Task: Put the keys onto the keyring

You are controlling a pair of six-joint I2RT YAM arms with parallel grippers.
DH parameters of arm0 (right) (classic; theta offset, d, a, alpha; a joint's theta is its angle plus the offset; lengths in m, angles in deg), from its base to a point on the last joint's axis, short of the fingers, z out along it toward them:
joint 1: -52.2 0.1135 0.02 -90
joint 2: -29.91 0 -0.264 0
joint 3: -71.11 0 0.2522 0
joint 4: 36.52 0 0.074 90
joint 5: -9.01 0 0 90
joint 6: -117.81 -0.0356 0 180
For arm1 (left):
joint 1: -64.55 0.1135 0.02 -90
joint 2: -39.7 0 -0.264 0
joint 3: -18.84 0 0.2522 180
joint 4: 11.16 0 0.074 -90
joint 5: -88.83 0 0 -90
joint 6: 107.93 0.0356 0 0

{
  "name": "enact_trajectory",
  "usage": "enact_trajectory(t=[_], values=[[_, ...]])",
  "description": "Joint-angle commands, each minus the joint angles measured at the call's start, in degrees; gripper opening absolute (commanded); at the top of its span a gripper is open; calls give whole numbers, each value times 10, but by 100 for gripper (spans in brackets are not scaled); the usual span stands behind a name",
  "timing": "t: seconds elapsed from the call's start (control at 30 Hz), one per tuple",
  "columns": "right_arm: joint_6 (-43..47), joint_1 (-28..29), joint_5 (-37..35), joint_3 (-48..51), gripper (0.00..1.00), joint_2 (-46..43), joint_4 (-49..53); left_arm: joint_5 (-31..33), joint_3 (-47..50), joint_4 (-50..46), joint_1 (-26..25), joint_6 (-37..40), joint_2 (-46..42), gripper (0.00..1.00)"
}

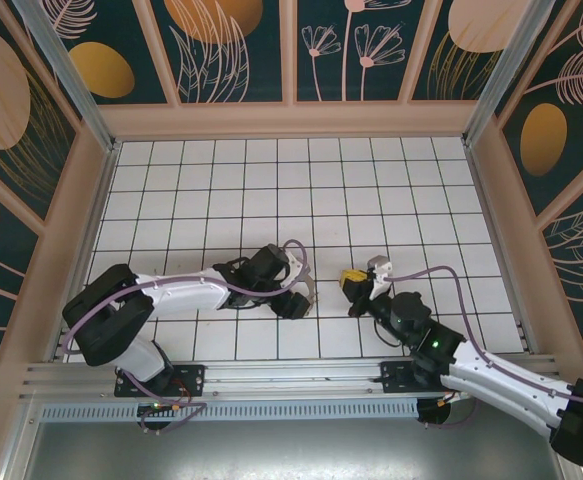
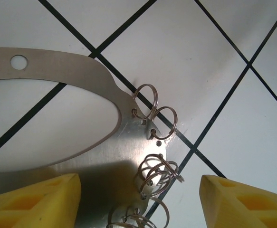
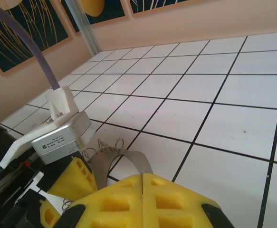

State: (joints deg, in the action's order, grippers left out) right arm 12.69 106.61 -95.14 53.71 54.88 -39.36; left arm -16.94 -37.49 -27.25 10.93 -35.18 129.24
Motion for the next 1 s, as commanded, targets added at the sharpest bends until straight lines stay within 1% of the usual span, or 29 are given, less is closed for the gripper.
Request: enact_trajectory(t=[0.0,0.07,0.17,0.33,0.43,0.53,0.6,0.73,0.87,0.97], values=[[-19,-4,-21,8,0,-12,-8,15,-17,6,-12,-38,8,63],[-18,-3,-21,10,0,-16,-8,19,-21,7,-16,-47,10,61],[-15,-3,-22,13,0,-28,-7,21,-30,2,-18,-55,19,54],[-14,-5,-28,16,0,-66,9,29,-51,-19,-25,-63,44,46],[-12,-4,-33,19,0,-89,19,44,-62,-36,-31,-69,57,40],[-8,-5,-34,17,0,-101,25,57,-68,-52,-39,-74,65,39],[-6,-5,-33,18,0,-103,26,59,-70,-55,-46,-79,67,36],[-6,-6,-30,19,0,-103,24,64,-76,-64,-59,-90,69,33],[-9,-6,-36,18,0,-102,29,62,-64,-56,-62,-101,62,31],[-29,-9,-51,11,0,-92,48,65,-52,-46,-62,-109,52,30]])
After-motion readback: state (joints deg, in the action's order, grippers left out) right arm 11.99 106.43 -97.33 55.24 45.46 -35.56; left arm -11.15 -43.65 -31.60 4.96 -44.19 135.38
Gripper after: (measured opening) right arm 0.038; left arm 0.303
